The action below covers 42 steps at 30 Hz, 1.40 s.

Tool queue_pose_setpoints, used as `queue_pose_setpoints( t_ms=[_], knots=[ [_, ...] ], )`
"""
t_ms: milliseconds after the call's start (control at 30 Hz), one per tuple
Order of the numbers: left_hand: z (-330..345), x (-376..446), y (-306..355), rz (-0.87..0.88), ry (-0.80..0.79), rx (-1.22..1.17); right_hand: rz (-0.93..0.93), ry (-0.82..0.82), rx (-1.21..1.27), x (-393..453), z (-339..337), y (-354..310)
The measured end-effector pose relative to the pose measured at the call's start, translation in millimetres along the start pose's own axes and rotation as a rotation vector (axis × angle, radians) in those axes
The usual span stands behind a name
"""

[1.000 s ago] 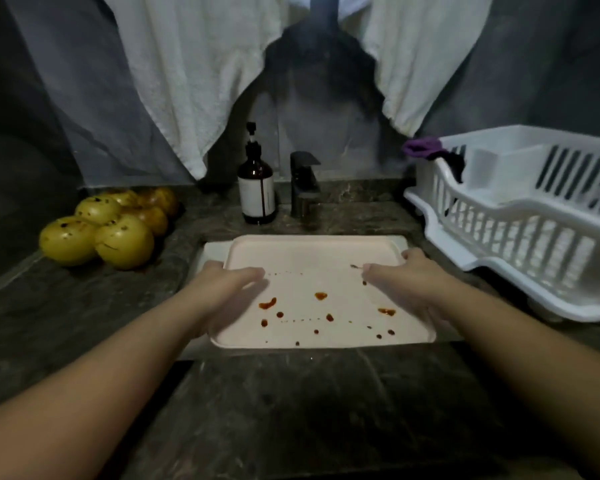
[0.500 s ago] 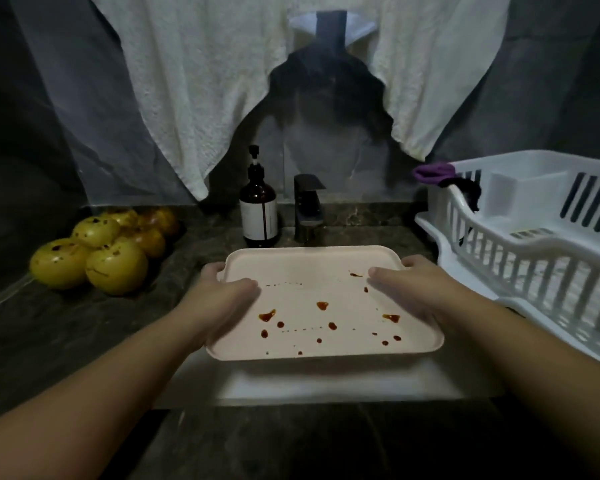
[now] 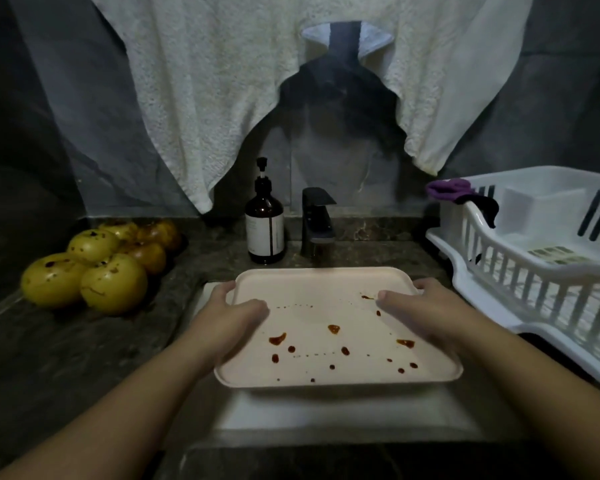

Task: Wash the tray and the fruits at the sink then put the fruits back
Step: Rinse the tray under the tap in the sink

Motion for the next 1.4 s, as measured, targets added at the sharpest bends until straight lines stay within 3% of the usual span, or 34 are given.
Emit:
queue_pose_setpoints(
  t_ms=[200,267,333,400,467,767,1400],
  knots=[
    [-5.5,-3.6,-0.8,0.016,-0.007,-0.019,-0.007,0.016,-0.232,-10.8,-7.7,-18.0],
    [-5.1,-4.4,2.3,0.031,0.000,-0.048,-0.133,0.119,-0.370,-11.3,-8.8,-40.1],
    [-2.7,-5.0,4.0,0.033,0.003,-0.054,-0.353,0.199,-0.280,-12.8,-4.0,-70.6],
    [-1.3,-5.3,5.1,0.040,-0.007,-0.045,-0.556,0.196,-0.180,-11.4,5.5,-103.1],
    [-1.5,-4.9,5.2,0.038,-0.022,-0.037,-0.630,0.157,-0.161,-5.3,16.0,-128.4],
    [-3.5,0.2,3.7,0.041,-0.019,-0.051,-0.576,0.150,-0.257,24.7,32.1,-152.5],
    [-1.1,3.9,2.8,0.066,0.000,-0.056,-0.598,0.066,-0.083,36.1,34.1,-156.0]
  ],
)
Point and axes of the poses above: each hand's wrist, its own x-axis towards the middle knuckle, its own z-axis out of the palm, y = z × x, the point moved 2 cm from there along x, towards the middle knuckle, and after that the axes turned 3 degrees about z, right-handed, at the moved point
